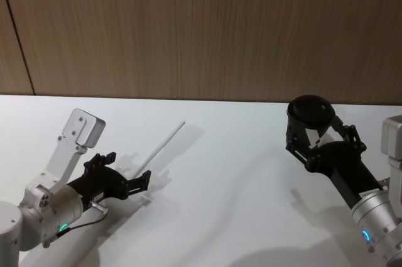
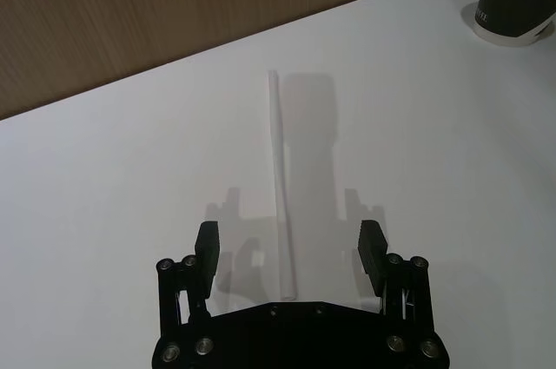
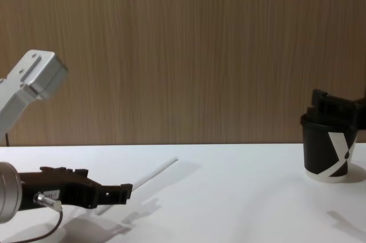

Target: Pick up the straw with one hand, pass it to the other hand, and insert it into the cup.

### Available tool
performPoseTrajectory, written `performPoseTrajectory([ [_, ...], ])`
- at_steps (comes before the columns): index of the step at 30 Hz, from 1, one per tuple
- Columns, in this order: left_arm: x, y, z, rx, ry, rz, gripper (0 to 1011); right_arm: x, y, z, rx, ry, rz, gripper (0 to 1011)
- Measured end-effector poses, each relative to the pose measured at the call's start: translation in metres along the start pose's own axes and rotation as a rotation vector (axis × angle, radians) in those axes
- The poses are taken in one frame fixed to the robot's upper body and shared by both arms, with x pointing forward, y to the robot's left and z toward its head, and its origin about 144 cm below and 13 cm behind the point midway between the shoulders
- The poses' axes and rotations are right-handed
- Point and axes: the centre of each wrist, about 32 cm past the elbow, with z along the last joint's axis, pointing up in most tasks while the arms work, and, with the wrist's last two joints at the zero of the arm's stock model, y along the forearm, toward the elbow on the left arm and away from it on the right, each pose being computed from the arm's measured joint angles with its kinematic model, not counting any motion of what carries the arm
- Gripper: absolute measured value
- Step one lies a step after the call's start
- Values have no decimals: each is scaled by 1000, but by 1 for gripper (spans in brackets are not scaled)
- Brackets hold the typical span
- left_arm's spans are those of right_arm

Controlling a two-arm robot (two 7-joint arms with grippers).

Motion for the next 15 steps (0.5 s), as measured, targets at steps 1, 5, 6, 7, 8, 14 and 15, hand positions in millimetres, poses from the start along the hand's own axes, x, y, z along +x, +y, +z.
performPoseTrajectory([
  [1,0,-1,0,2,2,0,1003,0,0,0,0,0,0,1001],
  [5,0,-3,-4,13,9,-1,1003,0,0,0,0,0,0,1001],
  [6,0,-3,-4,13,9,-1,1003,0,0,0,0,0,0,1001],
  [7,-1,-4,-5,17,12,-2,1003,0,0,0,0,0,0,1001],
  [8,-1,-5,-6,20,14,-3,1003,0,0,0,0,0,0,1001],
  [14,-1,-7,-9,29,20,-6,1003,0,0,0,0,0,0,1001],
  [15,-1,-8,-10,30,21,-7,1003,0,0,0,0,0,0,1001],
])
